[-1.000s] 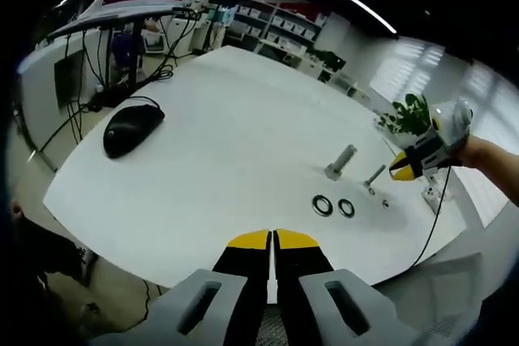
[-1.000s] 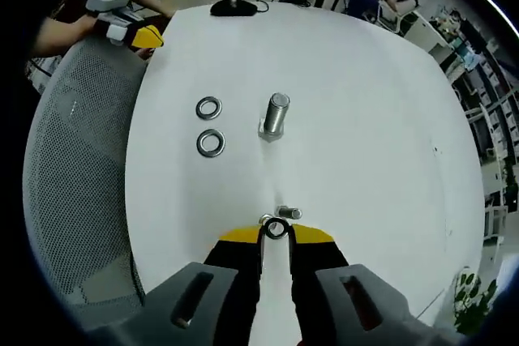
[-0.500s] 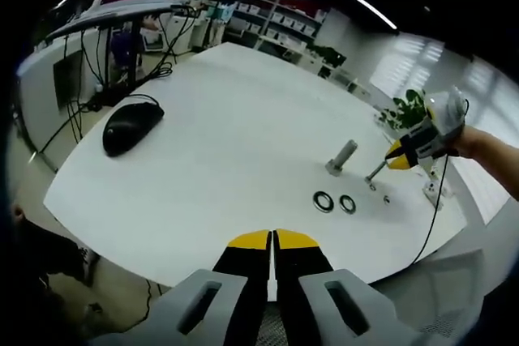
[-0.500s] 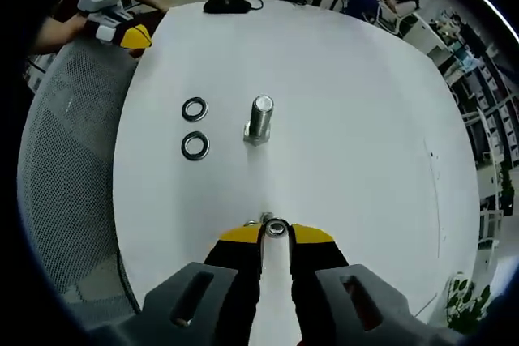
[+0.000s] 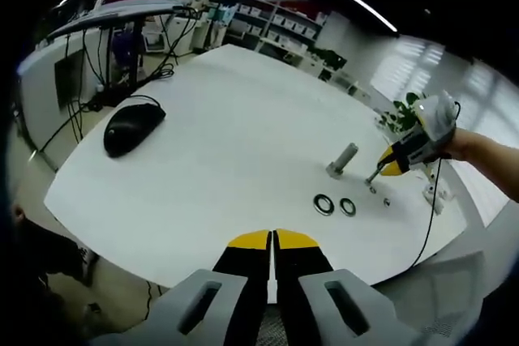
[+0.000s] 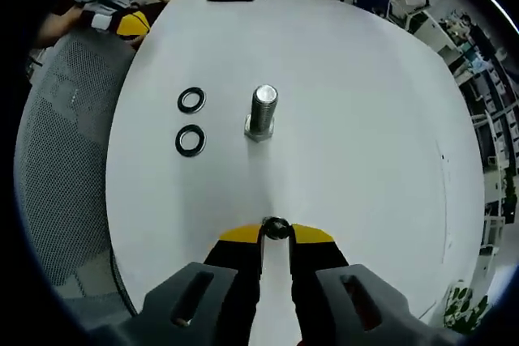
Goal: Place the washer onto the threaded stud by aligning its center hole with the stud, sliding it down to the base, and recovering from edge contact or off-axis alignment until the washer reaches the visible bottom stop.
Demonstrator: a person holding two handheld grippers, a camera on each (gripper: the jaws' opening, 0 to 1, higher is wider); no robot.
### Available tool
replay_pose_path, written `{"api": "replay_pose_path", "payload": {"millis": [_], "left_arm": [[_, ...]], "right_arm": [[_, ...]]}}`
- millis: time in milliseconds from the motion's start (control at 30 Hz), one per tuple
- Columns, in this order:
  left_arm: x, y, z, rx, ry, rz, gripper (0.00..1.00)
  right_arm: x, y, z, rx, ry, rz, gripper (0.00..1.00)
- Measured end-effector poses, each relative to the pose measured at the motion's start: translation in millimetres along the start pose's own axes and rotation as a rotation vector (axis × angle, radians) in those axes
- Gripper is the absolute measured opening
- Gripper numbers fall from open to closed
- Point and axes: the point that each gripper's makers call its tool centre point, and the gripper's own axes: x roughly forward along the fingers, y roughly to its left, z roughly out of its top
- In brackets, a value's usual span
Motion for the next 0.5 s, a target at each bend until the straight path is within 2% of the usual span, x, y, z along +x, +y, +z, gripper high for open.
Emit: {"api": "replay_pose_path", "payload": {"millis": [500], "left_arm": [[1.3,3.4,-0.9,0.010,0.004,0.003,0.00]], "right_arm": [[24.1,3.9,-7.2,0.000,0.026,0.050,0.14]]}}
